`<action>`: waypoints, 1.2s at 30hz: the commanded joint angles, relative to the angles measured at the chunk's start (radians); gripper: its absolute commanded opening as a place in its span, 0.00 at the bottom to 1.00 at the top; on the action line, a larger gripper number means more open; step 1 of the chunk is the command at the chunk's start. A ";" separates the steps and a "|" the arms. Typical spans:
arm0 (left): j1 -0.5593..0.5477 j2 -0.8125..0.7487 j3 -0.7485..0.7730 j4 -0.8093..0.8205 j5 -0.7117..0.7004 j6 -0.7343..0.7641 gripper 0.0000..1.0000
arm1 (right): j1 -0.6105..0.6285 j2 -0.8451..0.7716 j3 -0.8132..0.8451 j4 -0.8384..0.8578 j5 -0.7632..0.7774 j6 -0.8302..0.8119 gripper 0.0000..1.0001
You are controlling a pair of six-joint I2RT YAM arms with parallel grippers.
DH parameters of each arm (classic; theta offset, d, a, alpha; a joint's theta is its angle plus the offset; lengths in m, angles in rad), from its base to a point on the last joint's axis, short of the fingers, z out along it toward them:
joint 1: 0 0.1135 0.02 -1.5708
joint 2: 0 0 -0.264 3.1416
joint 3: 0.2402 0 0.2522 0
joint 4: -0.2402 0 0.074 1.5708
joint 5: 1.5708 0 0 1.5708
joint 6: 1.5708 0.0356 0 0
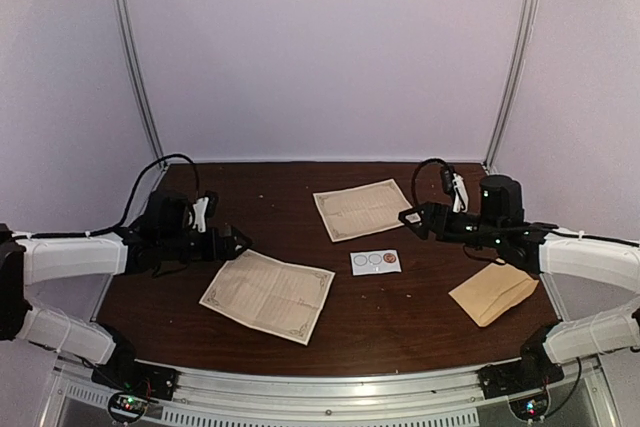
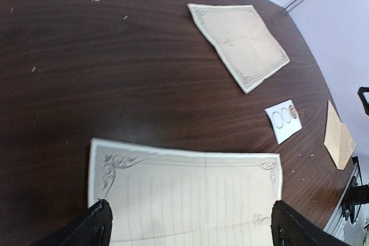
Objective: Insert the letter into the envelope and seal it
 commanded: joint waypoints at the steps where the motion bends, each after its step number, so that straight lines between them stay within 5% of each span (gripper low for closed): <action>1: 0.085 -0.027 -0.065 -0.060 0.091 -0.026 0.98 | 0.035 0.017 -0.023 0.055 -0.021 0.062 0.95; 15: 0.230 0.126 -0.117 0.051 0.236 0.003 0.68 | 0.077 0.032 -0.022 0.067 -0.001 0.080 0.94; 36: 0.236 0.172 -0.151 0.088 0.278 -0.019 0.36 | 0.086 0.046 -0.004 0.048 0.015 0.075 0.94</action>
